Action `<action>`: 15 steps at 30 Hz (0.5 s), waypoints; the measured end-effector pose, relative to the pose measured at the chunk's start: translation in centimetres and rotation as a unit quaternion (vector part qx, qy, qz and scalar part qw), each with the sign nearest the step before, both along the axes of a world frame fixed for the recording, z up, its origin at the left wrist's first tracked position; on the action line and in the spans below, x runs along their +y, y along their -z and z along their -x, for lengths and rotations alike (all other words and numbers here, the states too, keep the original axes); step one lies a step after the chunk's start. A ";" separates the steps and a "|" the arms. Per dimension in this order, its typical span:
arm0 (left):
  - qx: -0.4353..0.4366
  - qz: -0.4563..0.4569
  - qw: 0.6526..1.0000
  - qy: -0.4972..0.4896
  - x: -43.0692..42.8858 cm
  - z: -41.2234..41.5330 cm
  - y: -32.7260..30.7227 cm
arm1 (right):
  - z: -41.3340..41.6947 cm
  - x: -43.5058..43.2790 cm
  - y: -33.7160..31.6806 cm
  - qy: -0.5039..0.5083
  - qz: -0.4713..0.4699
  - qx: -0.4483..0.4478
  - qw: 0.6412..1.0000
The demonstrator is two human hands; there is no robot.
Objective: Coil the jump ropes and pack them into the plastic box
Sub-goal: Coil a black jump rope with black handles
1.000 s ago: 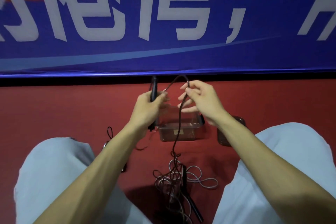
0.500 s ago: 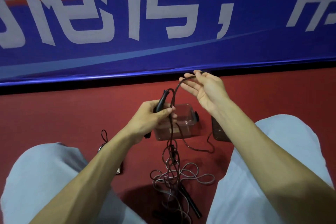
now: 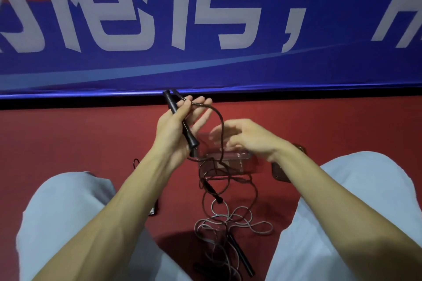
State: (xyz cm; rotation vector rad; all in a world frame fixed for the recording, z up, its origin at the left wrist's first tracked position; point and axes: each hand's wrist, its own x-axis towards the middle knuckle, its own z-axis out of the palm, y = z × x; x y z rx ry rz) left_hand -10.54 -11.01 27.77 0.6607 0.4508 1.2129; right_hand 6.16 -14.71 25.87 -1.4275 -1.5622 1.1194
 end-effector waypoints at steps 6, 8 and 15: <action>-0.090 0.035 0.995 -0.022 0.8 1.0 -0.2 | 0.6 0.9 2.4 0.024 -0.063 -0.156 0.986; -0.070 0.031 0.996 -0.053 1.1 0.9 0.1 | 0.7 1.2 2.9 0.064 -0.036 -0.131 0.989; 0.174 -0.039 0.981 -0.076 1.3 0.3 1.0 | 0.6 0.7 1.3 0.152 -0.070 0.052 0.984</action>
